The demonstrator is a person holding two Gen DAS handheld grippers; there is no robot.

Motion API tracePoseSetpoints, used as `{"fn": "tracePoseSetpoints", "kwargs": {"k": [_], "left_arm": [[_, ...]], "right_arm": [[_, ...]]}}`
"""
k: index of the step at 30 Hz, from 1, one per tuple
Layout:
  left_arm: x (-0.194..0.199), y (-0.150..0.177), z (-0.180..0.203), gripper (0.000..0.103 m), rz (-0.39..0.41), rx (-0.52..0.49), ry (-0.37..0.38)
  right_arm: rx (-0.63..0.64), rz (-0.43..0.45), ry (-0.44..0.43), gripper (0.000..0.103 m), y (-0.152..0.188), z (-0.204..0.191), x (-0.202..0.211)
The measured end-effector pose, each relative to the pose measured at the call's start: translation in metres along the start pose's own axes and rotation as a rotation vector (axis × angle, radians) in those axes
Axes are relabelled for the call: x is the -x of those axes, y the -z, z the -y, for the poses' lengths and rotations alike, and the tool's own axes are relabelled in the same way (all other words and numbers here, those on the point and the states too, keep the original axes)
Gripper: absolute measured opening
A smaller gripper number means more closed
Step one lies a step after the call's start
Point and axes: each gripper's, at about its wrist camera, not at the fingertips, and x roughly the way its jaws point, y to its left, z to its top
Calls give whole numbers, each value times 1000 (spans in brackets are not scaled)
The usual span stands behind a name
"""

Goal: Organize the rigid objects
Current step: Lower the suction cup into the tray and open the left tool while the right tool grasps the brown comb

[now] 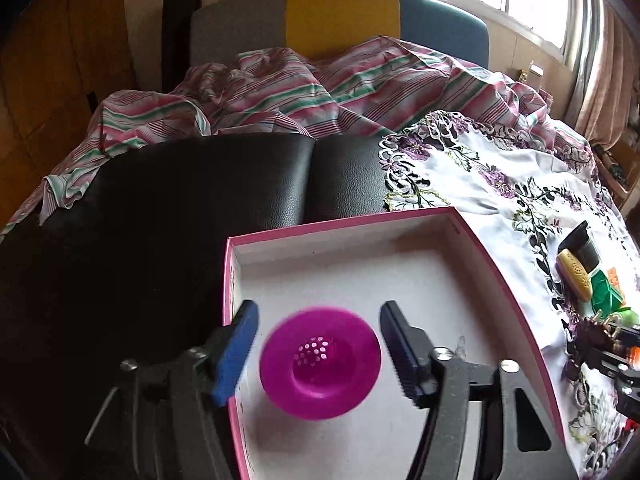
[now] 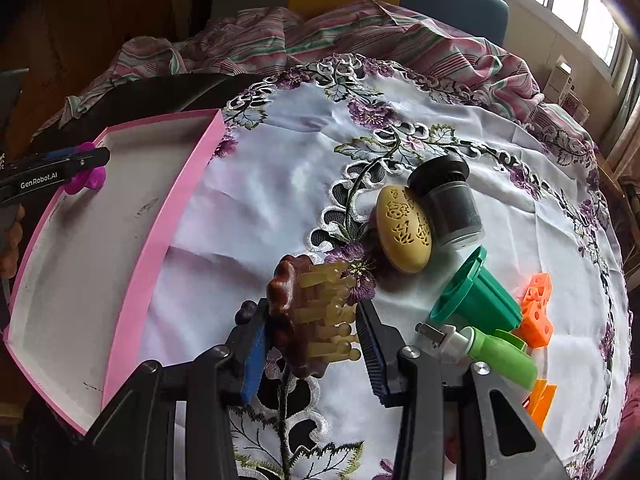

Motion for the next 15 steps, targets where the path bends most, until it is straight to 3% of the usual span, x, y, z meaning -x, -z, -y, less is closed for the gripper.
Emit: {"fn": "tracePoseSetpoints", "kwargs": {"k": [3,15], "left_arm": [[10,5,-4,77,23,22,3],[66,46,3,77,37,33,-37]], "right_arm": [[-4,0,-3,42,0,0,0],[10,-1,14,42,-3,-2,0]]}}
